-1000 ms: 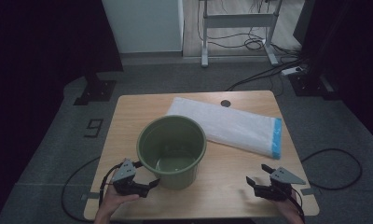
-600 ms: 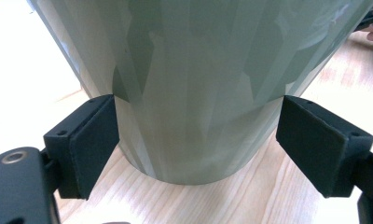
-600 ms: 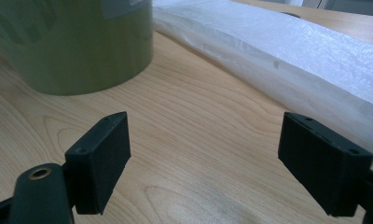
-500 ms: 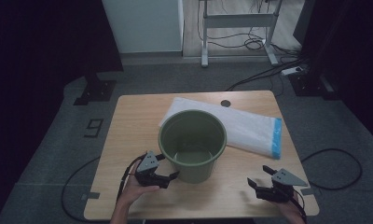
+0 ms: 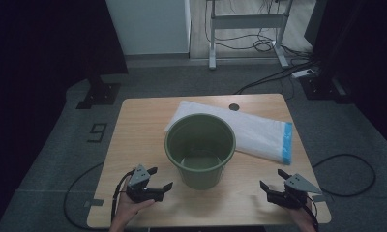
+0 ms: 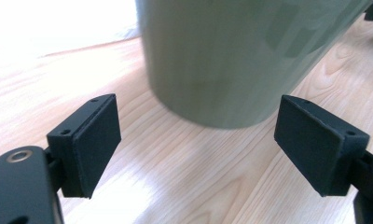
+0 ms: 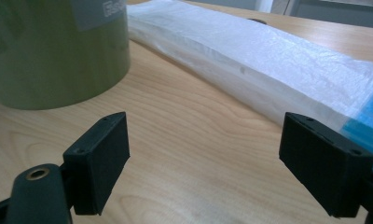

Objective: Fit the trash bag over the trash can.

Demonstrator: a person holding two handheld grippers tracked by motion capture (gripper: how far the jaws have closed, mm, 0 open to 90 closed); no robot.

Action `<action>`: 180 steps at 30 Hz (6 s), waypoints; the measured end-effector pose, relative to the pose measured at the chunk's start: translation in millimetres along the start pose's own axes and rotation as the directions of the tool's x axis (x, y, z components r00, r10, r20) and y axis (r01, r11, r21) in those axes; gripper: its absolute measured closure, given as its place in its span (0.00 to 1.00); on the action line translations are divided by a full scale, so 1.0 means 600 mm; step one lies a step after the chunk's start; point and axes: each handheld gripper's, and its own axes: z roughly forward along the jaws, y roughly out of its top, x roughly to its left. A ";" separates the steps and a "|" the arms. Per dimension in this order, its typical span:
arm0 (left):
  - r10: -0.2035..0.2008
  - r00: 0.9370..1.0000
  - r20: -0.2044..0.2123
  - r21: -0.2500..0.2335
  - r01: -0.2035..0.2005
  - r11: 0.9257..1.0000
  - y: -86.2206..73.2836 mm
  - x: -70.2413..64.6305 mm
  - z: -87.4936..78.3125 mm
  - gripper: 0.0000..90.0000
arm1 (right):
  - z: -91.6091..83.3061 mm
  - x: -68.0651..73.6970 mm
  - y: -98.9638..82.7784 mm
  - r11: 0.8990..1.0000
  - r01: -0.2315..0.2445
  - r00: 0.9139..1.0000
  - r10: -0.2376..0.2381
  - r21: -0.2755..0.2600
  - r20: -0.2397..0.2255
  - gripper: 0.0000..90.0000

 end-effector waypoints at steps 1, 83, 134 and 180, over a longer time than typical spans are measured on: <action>-0.005 1.000 -0.011 0.003 0.005 1.000 -0.004 0.004 -0.002 0.16 | 0.003 -0.001 0.002 1.000 0.006 1.000 -0.006 0.004 0.007 0.17; -0.171 0.981 -0.095 0.025 0.174 0.984 -0.063 0.077 -0.012 0.18 | 0.125 0.038 0.059 0.968 0.009 0.999 -0.020 0.253 0.041 0.25; -0.219 0.972 -0.091 -0.015 0.218 0.976 -0.073 0.089 -0.026 0.19 | 0.016 -0.030 0.245 0.927 -0.243 0.966 0.257 -0.285 0.012 0.99; -0.235 0.968 -0.090 -0.020 0.234 0.972 -0.078 0.095 -0.029 0.19 | -0.123 0.091 0.489 0.822 -0.101 0.992 0.041 -0.561 -0.118 0.99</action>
